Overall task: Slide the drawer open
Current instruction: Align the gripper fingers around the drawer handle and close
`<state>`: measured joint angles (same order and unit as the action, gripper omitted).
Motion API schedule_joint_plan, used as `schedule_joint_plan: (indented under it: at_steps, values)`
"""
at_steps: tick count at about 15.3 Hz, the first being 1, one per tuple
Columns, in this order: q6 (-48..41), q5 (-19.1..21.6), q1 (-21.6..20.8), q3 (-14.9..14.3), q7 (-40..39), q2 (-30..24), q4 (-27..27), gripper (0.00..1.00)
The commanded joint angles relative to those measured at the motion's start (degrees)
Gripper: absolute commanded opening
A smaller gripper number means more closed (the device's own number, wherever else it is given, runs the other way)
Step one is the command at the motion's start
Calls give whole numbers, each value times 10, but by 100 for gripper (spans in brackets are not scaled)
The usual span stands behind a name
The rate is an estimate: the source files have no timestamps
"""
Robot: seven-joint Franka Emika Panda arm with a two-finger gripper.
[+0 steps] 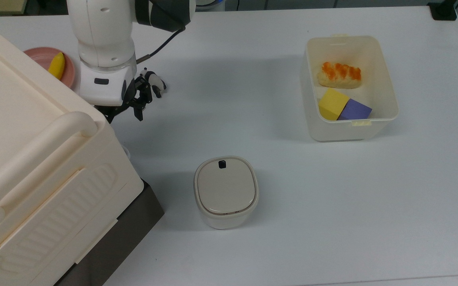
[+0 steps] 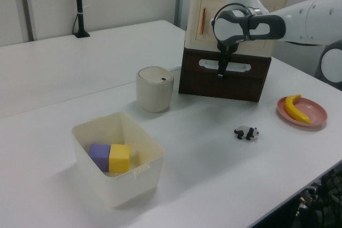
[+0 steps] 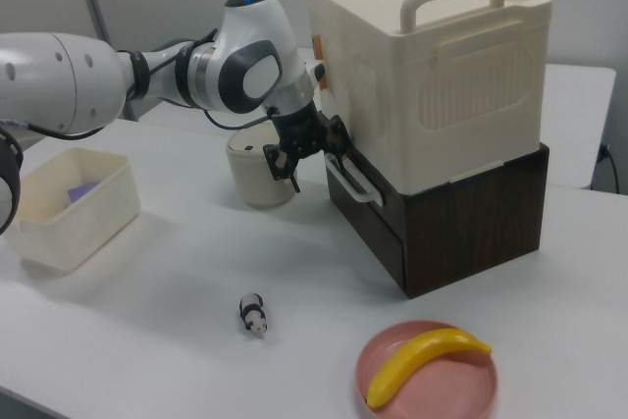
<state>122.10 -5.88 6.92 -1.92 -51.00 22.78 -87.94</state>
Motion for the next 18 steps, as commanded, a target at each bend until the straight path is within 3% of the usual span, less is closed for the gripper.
schedule_joint_plan:
  at_steps: [1, 7, 18]
  values:
    - [8, -12, 1, 2, -5, 5, 5, 89]
    - [8, -10, 2, 2, -2, 6, 17, 85]
    - [11, -10, 5, 2, -9, 13, 21, 68]
